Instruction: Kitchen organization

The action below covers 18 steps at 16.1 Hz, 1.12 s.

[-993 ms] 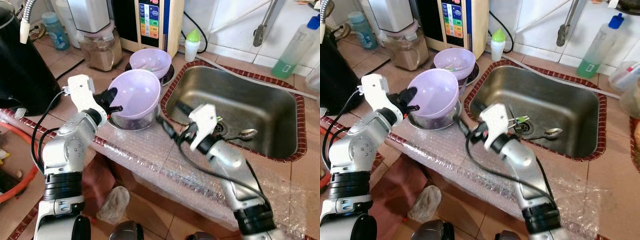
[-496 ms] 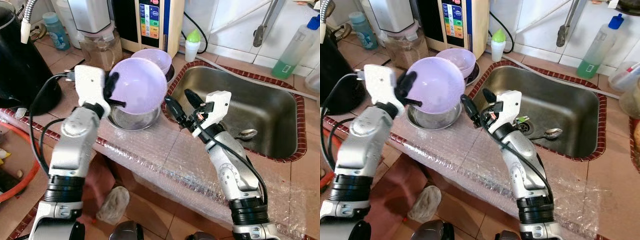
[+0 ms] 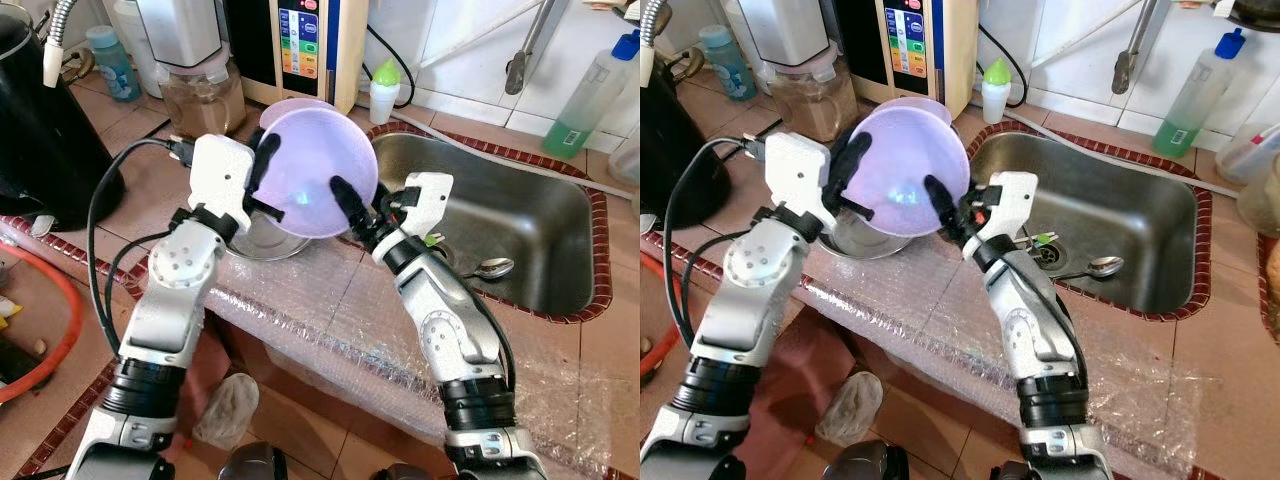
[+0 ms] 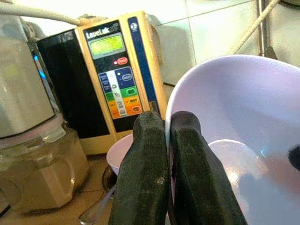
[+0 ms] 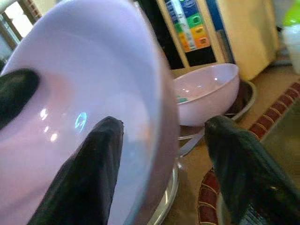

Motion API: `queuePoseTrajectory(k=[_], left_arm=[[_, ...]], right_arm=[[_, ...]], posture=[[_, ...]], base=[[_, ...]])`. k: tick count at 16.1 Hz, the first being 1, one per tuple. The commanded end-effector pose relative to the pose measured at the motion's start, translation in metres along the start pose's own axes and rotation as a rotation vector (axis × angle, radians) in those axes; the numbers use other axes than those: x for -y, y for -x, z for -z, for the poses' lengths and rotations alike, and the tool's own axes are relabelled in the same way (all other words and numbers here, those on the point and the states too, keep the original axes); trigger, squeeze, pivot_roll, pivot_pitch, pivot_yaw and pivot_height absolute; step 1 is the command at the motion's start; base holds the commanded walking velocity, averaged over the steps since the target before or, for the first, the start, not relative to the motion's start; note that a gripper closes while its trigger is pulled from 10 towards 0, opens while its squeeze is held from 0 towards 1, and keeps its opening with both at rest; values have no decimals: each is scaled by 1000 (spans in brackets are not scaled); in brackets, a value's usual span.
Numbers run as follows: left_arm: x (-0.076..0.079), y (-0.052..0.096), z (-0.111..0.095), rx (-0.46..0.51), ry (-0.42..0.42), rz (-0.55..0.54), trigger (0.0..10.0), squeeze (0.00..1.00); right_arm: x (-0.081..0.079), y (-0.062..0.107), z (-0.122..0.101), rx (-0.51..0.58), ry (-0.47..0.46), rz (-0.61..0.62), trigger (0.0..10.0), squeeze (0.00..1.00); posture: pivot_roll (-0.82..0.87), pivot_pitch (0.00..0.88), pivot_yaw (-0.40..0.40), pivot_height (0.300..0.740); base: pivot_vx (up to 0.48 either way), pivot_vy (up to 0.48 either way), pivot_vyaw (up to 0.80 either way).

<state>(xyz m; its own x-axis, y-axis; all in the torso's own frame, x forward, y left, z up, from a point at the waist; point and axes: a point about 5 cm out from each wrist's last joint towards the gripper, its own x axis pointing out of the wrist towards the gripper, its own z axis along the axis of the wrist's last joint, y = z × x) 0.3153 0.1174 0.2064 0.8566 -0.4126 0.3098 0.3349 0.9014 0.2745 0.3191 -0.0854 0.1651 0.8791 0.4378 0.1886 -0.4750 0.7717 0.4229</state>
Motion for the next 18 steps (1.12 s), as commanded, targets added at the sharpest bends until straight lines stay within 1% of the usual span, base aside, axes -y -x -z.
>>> queuePoseTrajectory(k=[1,3,4,5,8,11,13,16,17,18], left_arm=[[2,0,-8,49,-43,27,0,0],[4,1,-9,70,-80,40,0,0],[5,1,-11,89,-100,45,0,0],[5,1,-11,95,-104,44,0,0],[5,1,-14,124,-126,49,0,0],[4,1,-13,128,-127,41,0,0],[4,1,-12,119,-111,42,0,0],[4,1,-9,108,-117,47,0,0],[5,1,-8,96,-115,52,1569,0],[6,1,-5,76,-87,61,8275,0]], right_arm=[[5,-3,-5,9,-46,38,0,0],[12,-5,-7,5,-66,92,0,0],[18,-5,-7,9,-101,141,0,0],[20,-4,-6,6,-111,158,0,0],[23,-4,-6,0,-125,175,0,0],[25,-4,-6,1,-130,180,0,0],[25,-4,-7,2,-130,180,0,0],[27,-4,-7,3,-128,185,0,0],[27,-3,-8,8,-124,189,0,0],[28,-3,-10,26,-114,201,0,0]], posture=[[6,27,38,740],[5,30,40,740],[3,30,41,740],[3,29,41,740],[2,28,42,740],[3,26,42,740],[3,25,44,740],[3,25,46,740],[3,24,45,740],[1,25,47,740]], base=[[0,0,0],[0,0,0],[0,0,0],[0,0,0],[0,0,0],[0,0,0],[0,0,0],[0,0,0],[0,0,0],[0,0,0]])
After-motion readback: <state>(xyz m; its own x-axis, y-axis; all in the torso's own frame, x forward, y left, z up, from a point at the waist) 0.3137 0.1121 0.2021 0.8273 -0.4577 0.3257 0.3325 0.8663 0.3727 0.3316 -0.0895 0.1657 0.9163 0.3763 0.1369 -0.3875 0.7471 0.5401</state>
